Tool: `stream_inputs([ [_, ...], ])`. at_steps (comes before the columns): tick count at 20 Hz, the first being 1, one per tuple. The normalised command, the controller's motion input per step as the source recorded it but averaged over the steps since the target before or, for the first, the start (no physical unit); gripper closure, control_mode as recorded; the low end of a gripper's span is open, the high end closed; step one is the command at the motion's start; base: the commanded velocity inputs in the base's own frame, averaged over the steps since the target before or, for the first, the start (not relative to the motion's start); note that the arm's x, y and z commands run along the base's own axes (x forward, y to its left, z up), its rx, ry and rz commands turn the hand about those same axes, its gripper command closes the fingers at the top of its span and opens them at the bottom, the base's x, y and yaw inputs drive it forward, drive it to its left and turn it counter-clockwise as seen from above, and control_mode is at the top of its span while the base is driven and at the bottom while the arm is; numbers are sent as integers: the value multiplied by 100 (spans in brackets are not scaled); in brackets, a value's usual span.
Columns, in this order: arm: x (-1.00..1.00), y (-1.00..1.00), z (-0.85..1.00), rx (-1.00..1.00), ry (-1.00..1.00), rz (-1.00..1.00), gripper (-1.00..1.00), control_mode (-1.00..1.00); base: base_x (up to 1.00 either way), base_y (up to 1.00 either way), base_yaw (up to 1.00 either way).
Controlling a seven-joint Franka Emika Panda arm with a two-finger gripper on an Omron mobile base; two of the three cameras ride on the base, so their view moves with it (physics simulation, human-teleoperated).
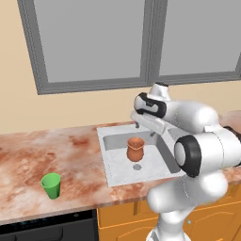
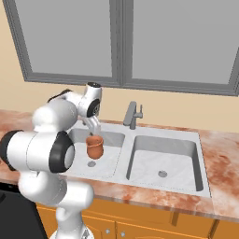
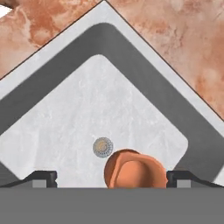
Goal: Place the jug in the left basin and the cup in the right basin of the sink.
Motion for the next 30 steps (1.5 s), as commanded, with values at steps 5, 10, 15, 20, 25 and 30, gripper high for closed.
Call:
stream_inputs([
  [5,-51,27,37,0,0,15,-100,-100,0,0,0],
  [10,-55,38,38,0,0,12,-100,-100,0,0,0],
  [15,-46,41,41,0,0,10,-100,-100,0,0,0],
  [20,-62,31,32,-3,0,21,-100,-100,0,0,0],
  [25,-69,30,20,-4,-2,25,-100,-100,0,0,0],
  [30,-42,33,21,-1,-1,23,-100,-100,0,0,0],
])
